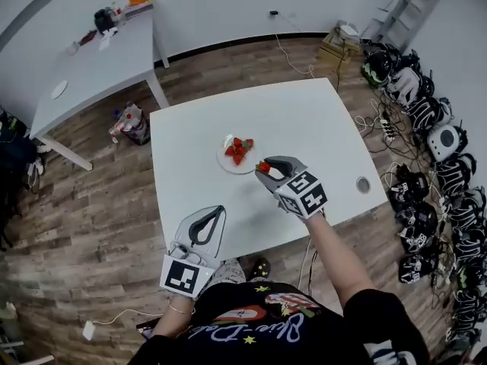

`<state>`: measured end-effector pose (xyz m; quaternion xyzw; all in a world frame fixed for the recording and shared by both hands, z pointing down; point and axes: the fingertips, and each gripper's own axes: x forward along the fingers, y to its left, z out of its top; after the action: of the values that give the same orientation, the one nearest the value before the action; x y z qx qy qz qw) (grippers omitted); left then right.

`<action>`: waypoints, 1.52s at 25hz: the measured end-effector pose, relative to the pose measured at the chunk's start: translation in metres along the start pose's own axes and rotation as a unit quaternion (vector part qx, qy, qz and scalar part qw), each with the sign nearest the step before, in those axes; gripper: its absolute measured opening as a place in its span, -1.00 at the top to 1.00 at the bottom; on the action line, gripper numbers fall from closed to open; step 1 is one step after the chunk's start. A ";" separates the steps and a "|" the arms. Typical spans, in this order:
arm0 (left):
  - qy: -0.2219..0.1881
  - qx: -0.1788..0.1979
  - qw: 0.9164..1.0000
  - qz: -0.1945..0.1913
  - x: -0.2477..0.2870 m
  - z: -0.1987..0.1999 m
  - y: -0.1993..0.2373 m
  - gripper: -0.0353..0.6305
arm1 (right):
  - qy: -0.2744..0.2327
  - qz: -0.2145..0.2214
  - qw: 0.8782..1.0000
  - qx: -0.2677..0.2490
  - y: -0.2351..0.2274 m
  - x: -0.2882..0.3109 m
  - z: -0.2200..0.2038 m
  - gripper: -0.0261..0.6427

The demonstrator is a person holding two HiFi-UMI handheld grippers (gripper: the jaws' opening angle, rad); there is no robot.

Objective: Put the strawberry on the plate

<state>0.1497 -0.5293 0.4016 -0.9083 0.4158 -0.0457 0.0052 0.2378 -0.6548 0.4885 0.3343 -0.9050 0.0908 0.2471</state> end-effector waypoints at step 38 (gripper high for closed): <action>-0.018 -0.021 0.999 0.040 0.001 0.004 0.061 0.93 | -0.124 -0.009 0.984 0.128 0.016 -0.029 0.012 0.87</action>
<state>0.1049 -0.5697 0.3951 -0.8916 0.4524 -0.0204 -0.0043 0.2418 -0.6300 0.4635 0.3804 -0.9062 0.1618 0.0887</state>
